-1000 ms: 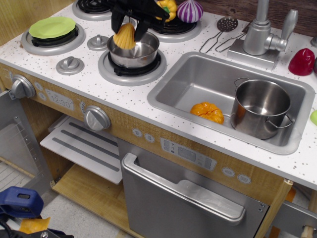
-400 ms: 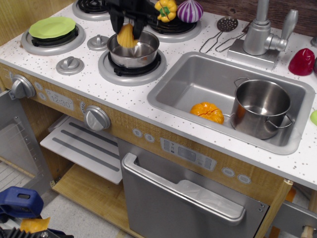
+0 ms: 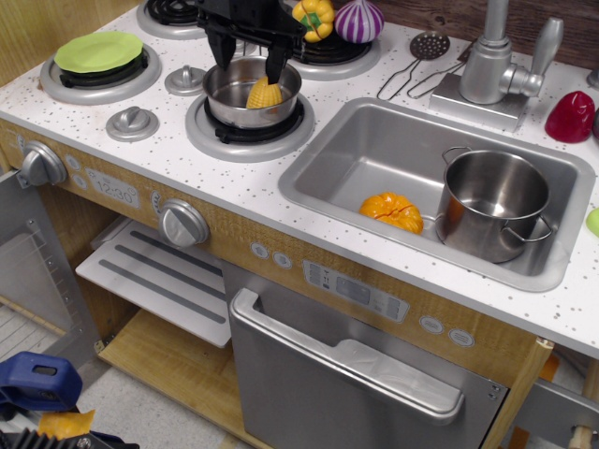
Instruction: Put corn in pan which is on stove
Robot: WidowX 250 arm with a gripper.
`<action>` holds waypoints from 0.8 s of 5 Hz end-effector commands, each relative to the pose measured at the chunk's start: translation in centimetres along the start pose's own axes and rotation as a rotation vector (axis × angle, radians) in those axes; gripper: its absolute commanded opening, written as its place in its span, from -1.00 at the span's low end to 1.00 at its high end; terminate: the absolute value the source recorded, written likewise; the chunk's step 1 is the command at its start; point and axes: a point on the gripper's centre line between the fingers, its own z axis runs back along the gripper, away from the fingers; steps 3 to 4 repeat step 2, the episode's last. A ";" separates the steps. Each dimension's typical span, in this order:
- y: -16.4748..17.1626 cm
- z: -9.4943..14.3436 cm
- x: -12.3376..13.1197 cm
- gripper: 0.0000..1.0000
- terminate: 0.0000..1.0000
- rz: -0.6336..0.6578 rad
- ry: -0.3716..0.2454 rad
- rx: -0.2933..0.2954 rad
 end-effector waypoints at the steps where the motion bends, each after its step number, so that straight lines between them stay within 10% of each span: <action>1: 0.6 1.7 1.4 1.00 -1.00 0.004 -0.053 0.002; 2: 0.6 1.7 1.4 1.00 1.00 0.004 -0.053 0.002; 4: 0.6 1.7 1.4 1.00 1.00 0.004 -0.053 0.002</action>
